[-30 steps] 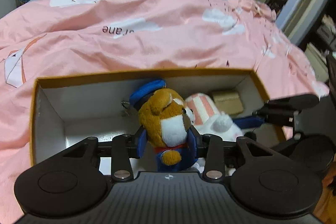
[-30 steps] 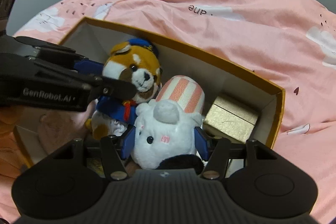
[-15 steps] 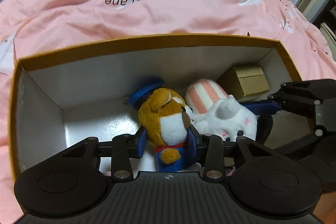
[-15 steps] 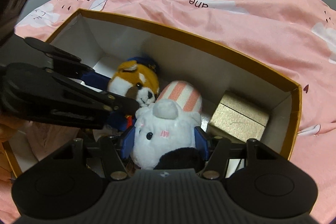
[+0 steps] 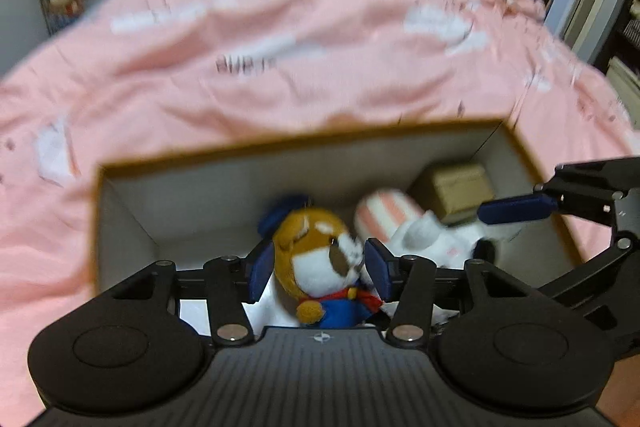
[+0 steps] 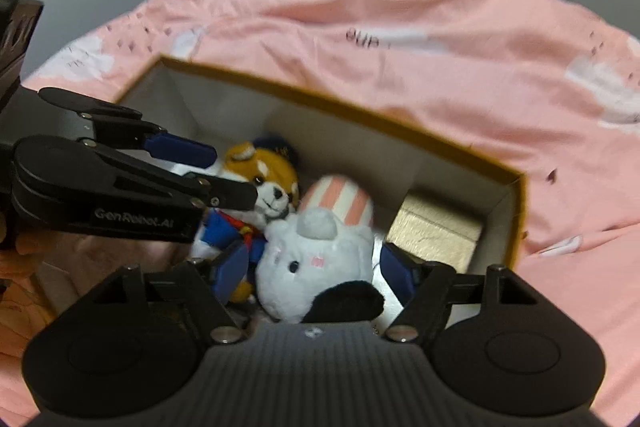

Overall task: Organize objects
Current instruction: 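Lower both plush toys into the orange box and open both tools, then grasp the yellow tape measure with the left tool while the right tool grasps the orange crochet ball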

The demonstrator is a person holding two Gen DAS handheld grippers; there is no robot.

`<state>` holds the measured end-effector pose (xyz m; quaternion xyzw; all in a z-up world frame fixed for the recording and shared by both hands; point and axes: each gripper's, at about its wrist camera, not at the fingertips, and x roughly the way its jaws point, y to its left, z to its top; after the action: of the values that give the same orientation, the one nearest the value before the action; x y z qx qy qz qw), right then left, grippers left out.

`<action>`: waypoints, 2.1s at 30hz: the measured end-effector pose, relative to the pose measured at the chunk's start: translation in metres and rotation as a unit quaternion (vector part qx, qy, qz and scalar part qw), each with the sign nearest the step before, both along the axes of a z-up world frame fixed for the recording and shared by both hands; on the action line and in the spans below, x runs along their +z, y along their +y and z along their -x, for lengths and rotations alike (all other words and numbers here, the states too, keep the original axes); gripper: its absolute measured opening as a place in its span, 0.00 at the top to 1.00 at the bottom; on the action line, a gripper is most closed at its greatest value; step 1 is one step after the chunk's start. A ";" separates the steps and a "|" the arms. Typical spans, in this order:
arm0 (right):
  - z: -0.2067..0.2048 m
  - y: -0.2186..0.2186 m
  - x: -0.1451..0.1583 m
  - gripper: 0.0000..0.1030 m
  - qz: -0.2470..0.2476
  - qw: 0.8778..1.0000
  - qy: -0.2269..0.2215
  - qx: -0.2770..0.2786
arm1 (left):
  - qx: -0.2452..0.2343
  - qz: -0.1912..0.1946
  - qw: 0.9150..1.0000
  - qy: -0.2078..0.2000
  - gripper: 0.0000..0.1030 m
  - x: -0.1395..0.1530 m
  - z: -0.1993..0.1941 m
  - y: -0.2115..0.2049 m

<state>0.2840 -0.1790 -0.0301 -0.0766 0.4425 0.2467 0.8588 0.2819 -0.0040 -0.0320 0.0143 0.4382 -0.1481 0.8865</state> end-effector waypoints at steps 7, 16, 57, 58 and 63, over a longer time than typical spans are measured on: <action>0.080 -0.007 0.054 0.29 -0.047 0.997 -0.062 -0.013 | -0.006 0.015 0.998 -0.055 0.41 0.063 0.082 0.018; 0.178 0.005 0.042 0.41 -0.089 0.995 -0.054 -0.003 | 0.001 -0.008 1.000 -0.025 0.42 0.045 0.164 0.033; 0.200 0.078 -0.047 0.61 -0.018 0.993 0.067 0.097 | -0.004 -0.056 0.995 0.078 0.43 -0.031 0.182 0.065; 0.199 0.075 -0.045 0.61 -0.018 0.994 0.063 0.091 | -0.007 -0.058 0.995 0.079 0.42 -0.032 0.179 0.064; 0.190 0.055 -0.031 0.61 -0.004 0.998 0.026 0.048 | -0.028 -0.060 0.995 0.078 0.36 -0.038 0.172 0.059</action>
<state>0.0945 -0.1244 -0.0613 -0.0877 0.4595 0.2914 0.8344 0.1096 0.0549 -0.0698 0.0684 0.5133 -0.1467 0.8428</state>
